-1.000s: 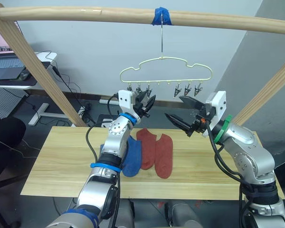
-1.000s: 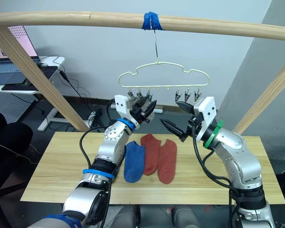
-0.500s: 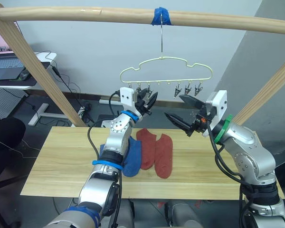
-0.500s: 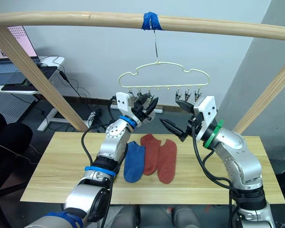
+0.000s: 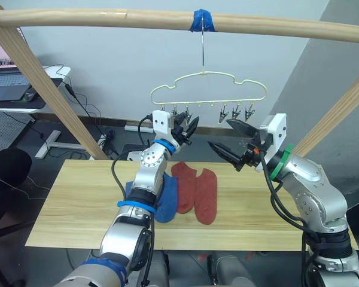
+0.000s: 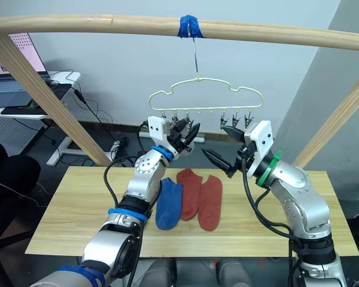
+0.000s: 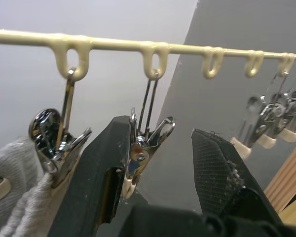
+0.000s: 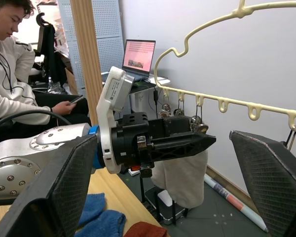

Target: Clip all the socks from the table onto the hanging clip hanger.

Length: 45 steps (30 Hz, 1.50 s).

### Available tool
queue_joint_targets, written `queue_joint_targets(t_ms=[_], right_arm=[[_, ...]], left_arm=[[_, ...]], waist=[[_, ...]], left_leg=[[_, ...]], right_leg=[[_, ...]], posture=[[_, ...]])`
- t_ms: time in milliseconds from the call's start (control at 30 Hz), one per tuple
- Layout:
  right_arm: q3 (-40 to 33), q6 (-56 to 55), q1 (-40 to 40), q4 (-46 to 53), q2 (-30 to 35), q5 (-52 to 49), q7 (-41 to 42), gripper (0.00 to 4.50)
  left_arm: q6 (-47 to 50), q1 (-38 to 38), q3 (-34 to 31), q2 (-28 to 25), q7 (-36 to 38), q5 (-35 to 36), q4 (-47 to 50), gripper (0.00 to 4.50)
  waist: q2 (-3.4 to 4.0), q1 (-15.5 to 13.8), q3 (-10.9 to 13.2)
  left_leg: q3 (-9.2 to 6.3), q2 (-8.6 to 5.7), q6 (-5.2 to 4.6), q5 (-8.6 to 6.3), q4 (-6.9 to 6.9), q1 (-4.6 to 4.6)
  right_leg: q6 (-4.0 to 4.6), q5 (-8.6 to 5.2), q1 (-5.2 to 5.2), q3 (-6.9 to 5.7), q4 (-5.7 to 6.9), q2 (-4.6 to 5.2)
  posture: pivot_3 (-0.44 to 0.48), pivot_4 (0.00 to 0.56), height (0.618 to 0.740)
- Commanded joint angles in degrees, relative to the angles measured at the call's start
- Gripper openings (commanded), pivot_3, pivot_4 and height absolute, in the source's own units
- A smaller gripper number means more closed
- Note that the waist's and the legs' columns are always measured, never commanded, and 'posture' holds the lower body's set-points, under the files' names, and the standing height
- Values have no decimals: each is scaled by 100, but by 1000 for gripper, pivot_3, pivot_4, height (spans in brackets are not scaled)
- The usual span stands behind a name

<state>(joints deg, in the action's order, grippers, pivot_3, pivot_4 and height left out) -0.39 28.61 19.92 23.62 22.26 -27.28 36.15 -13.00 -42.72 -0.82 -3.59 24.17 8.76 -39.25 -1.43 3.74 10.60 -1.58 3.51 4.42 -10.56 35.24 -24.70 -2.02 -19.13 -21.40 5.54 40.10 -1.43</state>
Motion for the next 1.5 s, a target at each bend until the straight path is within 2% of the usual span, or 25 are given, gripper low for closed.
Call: queue_joint_targets(t_ms=[33, 67, 100, 233, 400, 567, 633, 800, 933, 1000, 1200, 1300, 1400, 1500], right_arm=[[-27, -41, 60, 237, 46, -94, 3, 4500], [-23, -43, 57, 234, 45, -93, 4, 4500], [-20, -44, 55, 231, 44, -92, 6, 4500], [-6, -49, 42, 230, 41, -86, 8, 4500], [23, -63, 53, 201, 32, -80, 18, 4500], [144, -49, 9, 67, 29, 30, -6, 4500], [497, -73, -114, -233, 162, 491, -48, 4500], [1274, -291, -86, -1807, -235, 1539, -591, 4500], [1831, -630, 327, -3417, -577, 2254, -726, 4500], [1956, -804, 520, -4084, -741, 2503, -781, 4500], [2035, -1402, 899, -5401, -1109, 2946, -913, 4500], [2229, -1702, 1046, -6225, -1246, 3287, -984, 4500], [2254, -1951, 1064, -6570, -1243, 3447, -954, 4500], [2208, -2142, 1035, -6668, -1189, 3517, -892, 3591]], left_arm=[[-173, -200, -94, 24, -47, 17, 40, 2219], [-181, -209, -102, 27, -33, 21, 42, 1870], [-186, -216, -112, 31, -23, 21, 42, 1751], [-190, -228, -131, 39, -8, 15, 46, 693], [-186, -239, -154, 41, 4, 31, 99, 108], [11, -183, -162, -7, 76, 92, 267, 82], [380, -140, -203, -49, 140, 227, 478, 82], [2322, -27, -422, -394, 465, 961, 1413, 82], [4138, 24, -697, -806, 710, 1801, 2163, 82], [4710, 52, -795, -984, 772, 2078, 2428, 82], [4891, 186, -864, -1198, 674, 2070, 2667, 82], [5078, 320, -900, -1127, 573, 2196, 2990, 82], [5188, 396, -928, -1090, 509, 2245, 3159, 82], [5320, 446, -973, -1075, 458, 2335, 3253, 82]], waist=[[0, 4, 0], [0, 7, 0], [0, 13, 0], [0, 24, 0], [0, 50, 0], [0, 70, 0], [0, 82, 0], [-3, 140, -2], [-3, 173, -2], [-3, 192, -2], [-3, 120, -2], [-4, 97, -3], [-8, 86, -6], [-9, 85, -7]], left_leg=[[0, 0, 0, 0, 0, 0], [0, 0, 0, 0, 0, 0], [0, 0, 0, 0, 0, 0], [-1, 0, 0, 0, 0, 0], [-1, 0, 0, 0, 7, 0], [-2, -1, -1, 0, 26, 0], [-4, 0, -1, -1, 40, 0], [-7, 1, -1, 0, 74, 4], [-10, 7, -4, 3, 77, 11], [-10, 12, -4, 3, 78, 13], [-17, 9, -3, 3, 76, 12], [-18, 9, -3, 3, 75, 12], [-18, 8, -3, 3, 76, 17], [-18, 8, -3, 3, 76, 27]], right_leg=[[0, 0, 0, 0, 0, 0], [0, 0, 0, 0, 0, 0], [0, 0, 0, 0, 0, 0], [0, 0, 0, 0, 1, 0], [0, 0, 1, 0, 7, 0], [-1, 0, 1, 0, 23, 0], [-1, 0, 1, 0, 36, -2], [-8, -4, -1, 4, 81, -8], [-16, -9, -2, 7, 97, -17], [-14, -7, -1, 6, 99, -20], [-1, 0, 2, 0, 94, -17], [0, 0, 2, -1, 94, -16], [0, 0, 9, 0, 94, -14], [0, 0, 19, 0, 95, -14]], posture=[[-107, 136, 740], [-106, 137, 740], [-106, 137, 740], [-102, 136, 740], [-95, 135, 740], [-92, 135, 740], [-88, 137, 740], [-78, 138, 740], [-51, 137, 740], [-44, 136, 740], [-25, 135, 740], [4, 133, 740], [18, 133, 740], [18, 133, 740]])
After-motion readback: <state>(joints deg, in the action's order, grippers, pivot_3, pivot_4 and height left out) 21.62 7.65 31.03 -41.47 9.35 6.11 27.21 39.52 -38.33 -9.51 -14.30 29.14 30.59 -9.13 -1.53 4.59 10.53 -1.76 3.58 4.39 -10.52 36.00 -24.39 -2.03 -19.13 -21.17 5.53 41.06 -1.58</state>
